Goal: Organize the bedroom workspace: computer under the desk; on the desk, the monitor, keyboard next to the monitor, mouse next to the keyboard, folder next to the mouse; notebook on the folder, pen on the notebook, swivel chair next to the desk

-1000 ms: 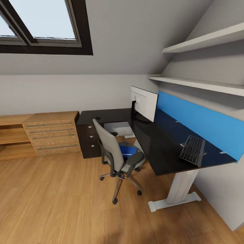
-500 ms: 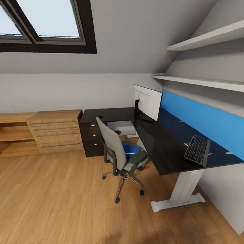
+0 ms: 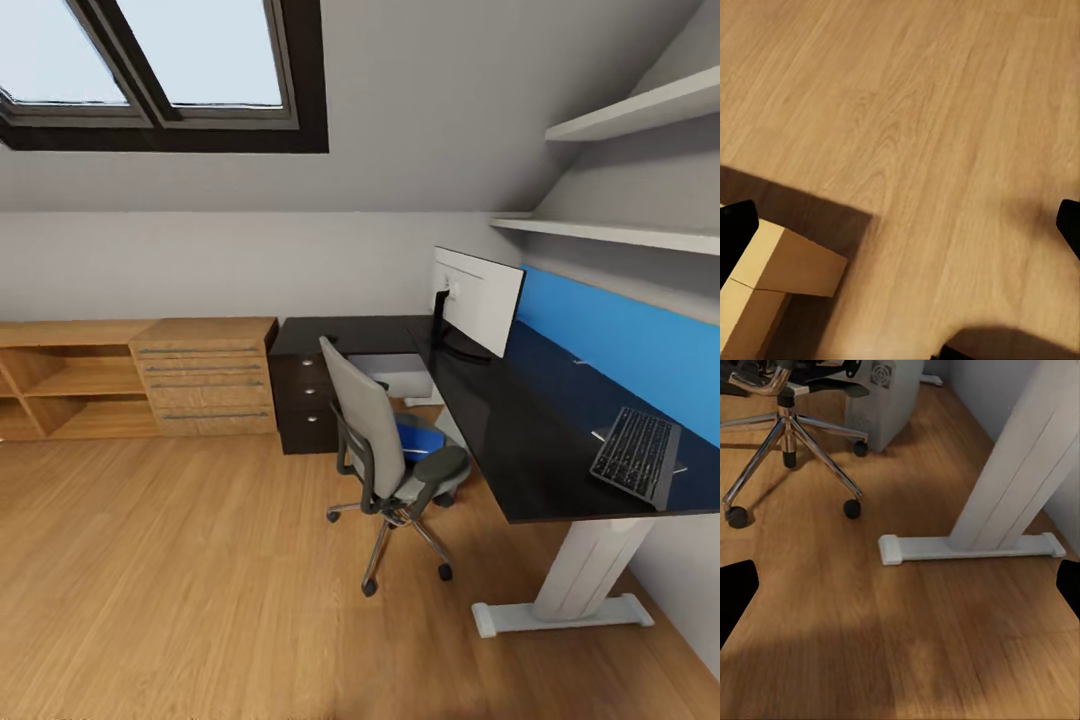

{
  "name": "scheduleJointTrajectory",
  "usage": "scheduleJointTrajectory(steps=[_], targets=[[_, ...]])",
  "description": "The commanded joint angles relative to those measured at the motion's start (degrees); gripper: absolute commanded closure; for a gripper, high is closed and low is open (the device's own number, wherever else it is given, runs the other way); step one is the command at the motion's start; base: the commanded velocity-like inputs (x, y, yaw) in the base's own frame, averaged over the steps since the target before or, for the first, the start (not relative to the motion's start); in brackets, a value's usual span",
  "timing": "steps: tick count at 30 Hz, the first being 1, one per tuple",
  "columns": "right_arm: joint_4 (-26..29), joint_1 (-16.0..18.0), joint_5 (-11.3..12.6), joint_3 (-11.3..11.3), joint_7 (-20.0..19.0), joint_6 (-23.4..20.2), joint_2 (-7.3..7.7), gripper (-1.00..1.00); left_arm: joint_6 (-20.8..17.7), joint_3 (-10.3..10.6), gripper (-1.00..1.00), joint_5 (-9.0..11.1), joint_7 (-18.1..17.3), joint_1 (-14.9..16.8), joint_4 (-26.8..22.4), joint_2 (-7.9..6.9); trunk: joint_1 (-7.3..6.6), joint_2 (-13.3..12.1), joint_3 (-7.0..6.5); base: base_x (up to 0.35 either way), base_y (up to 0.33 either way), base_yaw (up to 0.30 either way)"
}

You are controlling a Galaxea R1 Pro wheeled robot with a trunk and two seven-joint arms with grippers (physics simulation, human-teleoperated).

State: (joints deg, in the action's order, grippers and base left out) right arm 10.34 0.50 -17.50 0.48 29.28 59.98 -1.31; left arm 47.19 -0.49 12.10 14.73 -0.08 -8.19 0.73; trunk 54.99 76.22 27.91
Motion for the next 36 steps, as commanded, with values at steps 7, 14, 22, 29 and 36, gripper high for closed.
scheduleJointTrajectory(steps=[7, 14, 22, 29, 36], targets=[[3.87, 0.1, -0.53, 0.11, -0.73, -0.02, -0.41, -1.0, -3.39, 0.11, -1.0, -0.24, -0.22, -0.01, -8.81, 0.83, 1.54, 2.85, 1.32, 0.0, 0.0, 0.008], [23.64, 2.78, -0.13, 0.06, -1.96, -23.01, -0.87, -1.0, -33.71, 0.3, -1.0, -0.67, -0.1, 0.02, -34.21, 2.19, 3.08, 5.66, 2.57, 0.0, 0.0, 0.0], [32.35, 17.79, 6.04, -0.17, -10.59, -52.2, -2.16, -1.0, -64.44, 0.37, -1.0, -0.67, 0.12, 8.66, -52.45, 5.78, 4.84, 8.87, 4.01, 0.0, 0.0, 0.0], [17.83, 33.66, 13.3, -0.29, -15.56, -60.88, -2.11, -1.0, -73.91, 1.74, -1.0, -2.88, -0.02, 26.29, -40.1, 8.99, 6.38, 11.68, 5.27, 0.0, 0.0, 0.0], [12.22, 37.14, 14.32, 0.02, -16.06, -61.35, -2.56, -1.0, -74.16, 2.26, -1.0, -3.55, 0.02, 29.62, -37.26, 9.05, 7.91, 14.48, 6.52, 0.0, 0.0, 0.0]])
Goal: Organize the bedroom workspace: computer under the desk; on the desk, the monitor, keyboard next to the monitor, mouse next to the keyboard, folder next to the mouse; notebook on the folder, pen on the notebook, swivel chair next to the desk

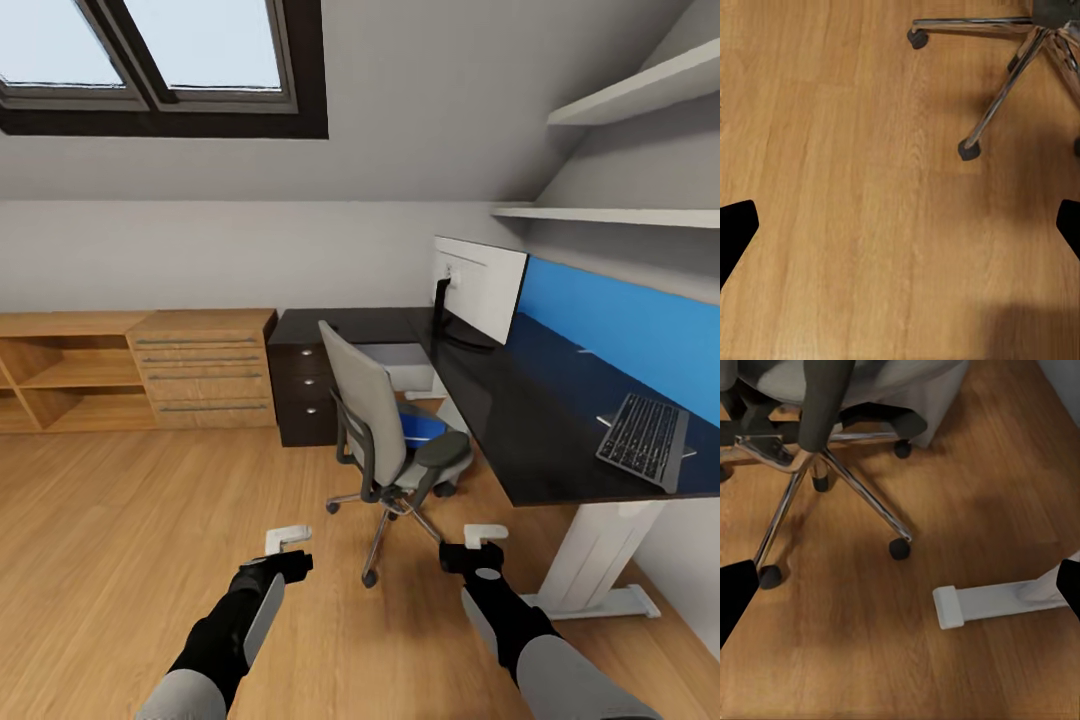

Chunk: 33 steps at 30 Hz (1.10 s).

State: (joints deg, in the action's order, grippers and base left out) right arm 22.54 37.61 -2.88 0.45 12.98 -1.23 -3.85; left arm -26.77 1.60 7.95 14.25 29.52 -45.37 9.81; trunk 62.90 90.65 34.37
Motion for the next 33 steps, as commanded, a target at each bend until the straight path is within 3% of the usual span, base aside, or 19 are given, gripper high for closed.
scheduleJointTrajectory(steps=[1, 2, 4, 11, 22, 28, 33], targets=[[-0.19, 0.19, -0.21, -0.07, 0.24, -0.2, -0.01, -1.0, 0.87, 0.21, -1.0, 0.56, 0.46, 0.14, -1.36, -0.17, 0.22, 0.45, 0.24, 0.0, 0.0, 0.0], [-0.24, 0.25, -0.14, -0.18, 0.23, -0.27, -0.01, -1.0, 1.57, 0.22, -1.0, 0.53, 0.45, -0.25, -2.62, -0.29, 0.44, 0.85, 0.42, 0.0, 0.0, 0.0], [-0.14, 0.33, 0.15, -0.36, 0.25, -0.42, -0.01, -1.0, 2.62, 0.17, -1.0, 0.44, 0.39, -4.84, -7.6, -0.56, 0.88, 1.65, 0.78, 0.0, 0.0, 0.0], [3.57, 0.19, 1.35, -0.5, 0.33, -0.8, 0.25, -1.0, 2.52, 0.23, -1.0, 0.43, 0.27, -11.24, -18.56, -0.64, 2.42, 4.46, 2.04, 0.0, 0.0, 0.0], [9.97, -1.4, 2.65, -0.62, 0.38, -4.41, 0.42, -1.0, 2.9, 0.24, -1.0, 0.01, 0.32, -12.48, -21.05, -0.67, 4.83, 8.87, 4.01, 0.0, 0.0, 0.0], [20.01, -7.15, 3.35, -0.56, 0.38, -7.57, 0.4, -1.0, 2.62, 0.24, -1.0, 0.01, 0.31, -13.46, -24.71, -0.67, 6.15, 11.27, 5.09, 0.0, 0.0, 0.0], [24.23, -10.13, 3.54, -0.48, 0.38, -8.83, 0.21, -1.0, 2.31, 0.24, -1.0, 0.07, 0.33, -17.61, -31.21, -0.67, 7.25, 13.28, 5.99, 0.0, 0.0, 0.0]])
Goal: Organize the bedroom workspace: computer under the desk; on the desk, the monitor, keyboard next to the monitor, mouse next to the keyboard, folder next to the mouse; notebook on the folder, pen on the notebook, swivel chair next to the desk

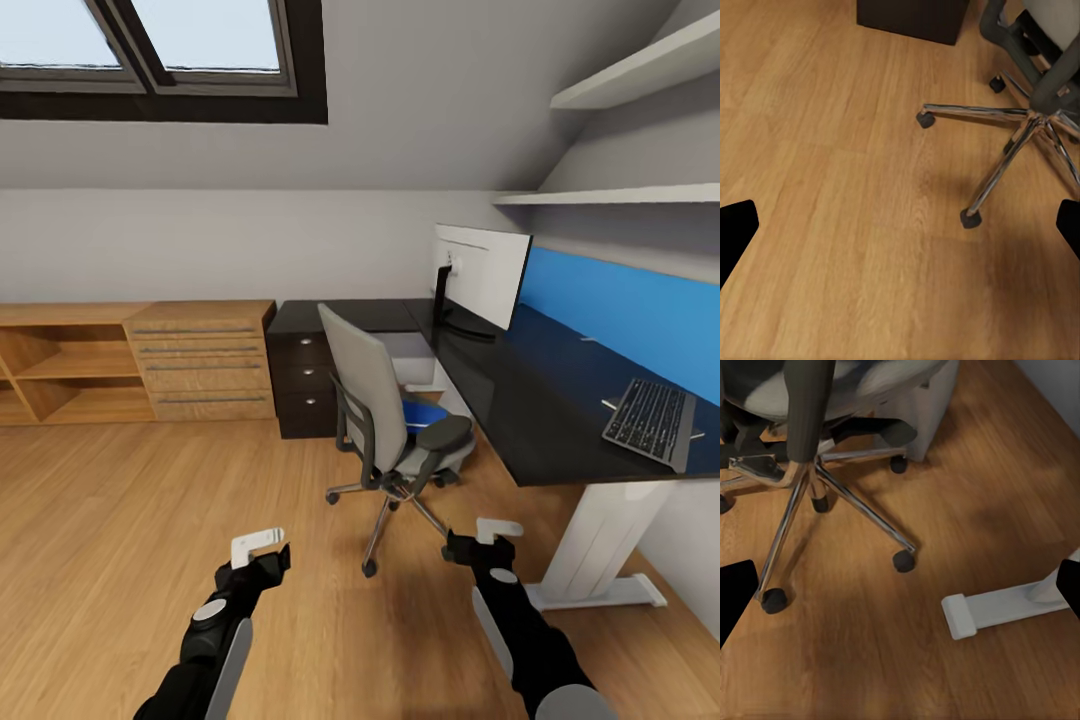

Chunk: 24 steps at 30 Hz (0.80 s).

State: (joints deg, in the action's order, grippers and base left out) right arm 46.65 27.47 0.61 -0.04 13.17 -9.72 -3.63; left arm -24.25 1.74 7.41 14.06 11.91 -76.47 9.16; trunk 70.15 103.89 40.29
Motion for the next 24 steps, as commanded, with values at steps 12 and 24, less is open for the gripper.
scheduleJointTrajectory(steps=[12, 24], targets=[[3.4, -1.86, 0.13, 0.1, 0.1, -0.52, -0.29, -1.0, -0.27, 0.1, -1.0, 0.66, 0.5, -1.25, -2.16, -0.02, 2.64, 4.85, 2.22, 0.0, 0.0, 0.0], [3.47, -1.98, 0.18, 0.12, 0.1, -0.32, -0.33, -1.0, -0.3, 0.1, -1.0, 0.8, 0.45, -1.34, -2.92, -0.02, 5.27, 9.67, 4.37, 0.0, 0.0, 0.0]])
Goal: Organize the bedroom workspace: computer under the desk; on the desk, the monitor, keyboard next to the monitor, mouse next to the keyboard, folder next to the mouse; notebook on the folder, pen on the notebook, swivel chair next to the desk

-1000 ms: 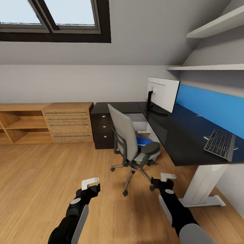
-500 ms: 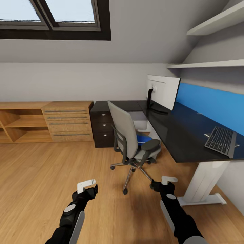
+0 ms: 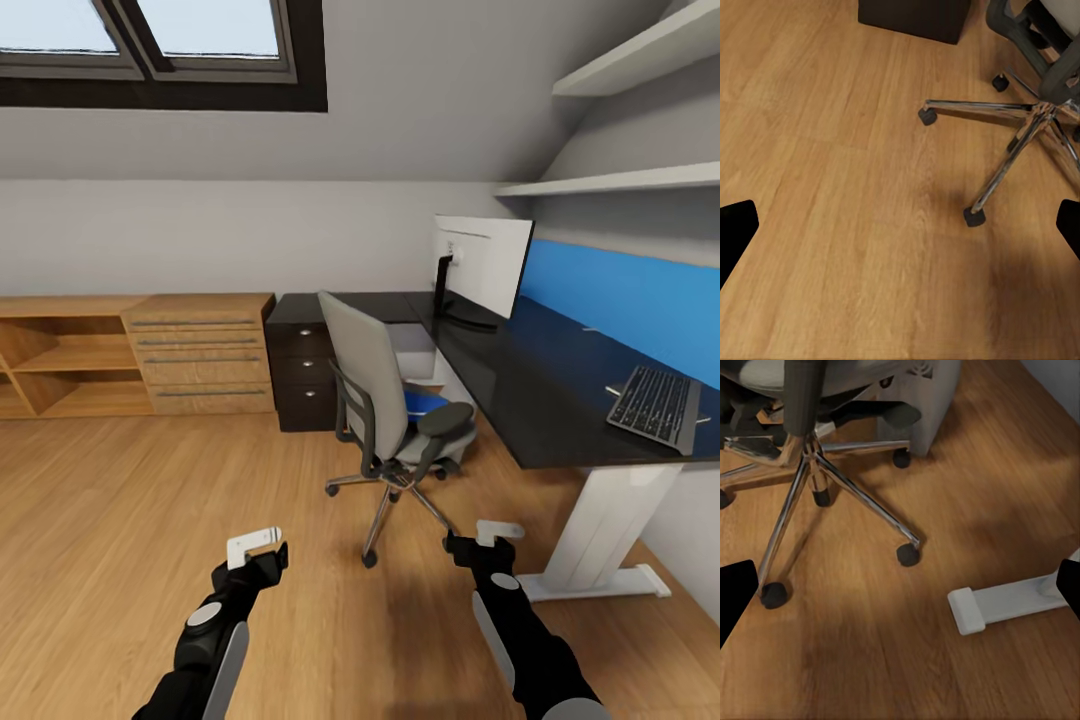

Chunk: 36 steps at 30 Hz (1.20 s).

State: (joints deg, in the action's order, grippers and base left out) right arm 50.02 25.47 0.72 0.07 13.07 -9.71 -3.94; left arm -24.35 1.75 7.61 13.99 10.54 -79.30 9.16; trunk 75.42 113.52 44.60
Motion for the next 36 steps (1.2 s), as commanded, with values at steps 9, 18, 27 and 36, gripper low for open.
scheduleJointTrajectory(steps=[9, 18, 27, 36], targets=[[0.09, 0.02, 0.07, -0.07, 0.25, -0.31, -0.01, -1.0, -0.26, 0.05, -1.0, 0.79, 0.52, -0.25, -1.25, -0.02, 1.98, 3.65, 1.68, 0.0, 0.0, 0.0], [0.15, 0.02, 0.07, -0.16, 0.29, -0.31, -0.02, -1.0, -0.26, 0.01, -1.0, 0.83, 0.51, -0.26, -1.29, -0.02, 3.95, 7.26, 3.29, 0.0, 0.0, 0.0], [0.16, 0.02, 0.07, -0.16, 0.29, -0.31, -0.02, -1.0, -0.26, 0.01, -1.0, 0.74, 0.55, -0.26, -1.28, -0.02, 5.93, 10.87, 4.91, 0.0, 0.0, 0.0], [0.16, 0.02, -0.01, -0.16, 0.29, -0.31, 0.07, -1.0, -0.26, -0.01, -1.0, 0.74, 0.56, -0.26, -1.21, -0.02, 7.91, 14.48, 6.53, 0.0, 0.0, 0.0]])
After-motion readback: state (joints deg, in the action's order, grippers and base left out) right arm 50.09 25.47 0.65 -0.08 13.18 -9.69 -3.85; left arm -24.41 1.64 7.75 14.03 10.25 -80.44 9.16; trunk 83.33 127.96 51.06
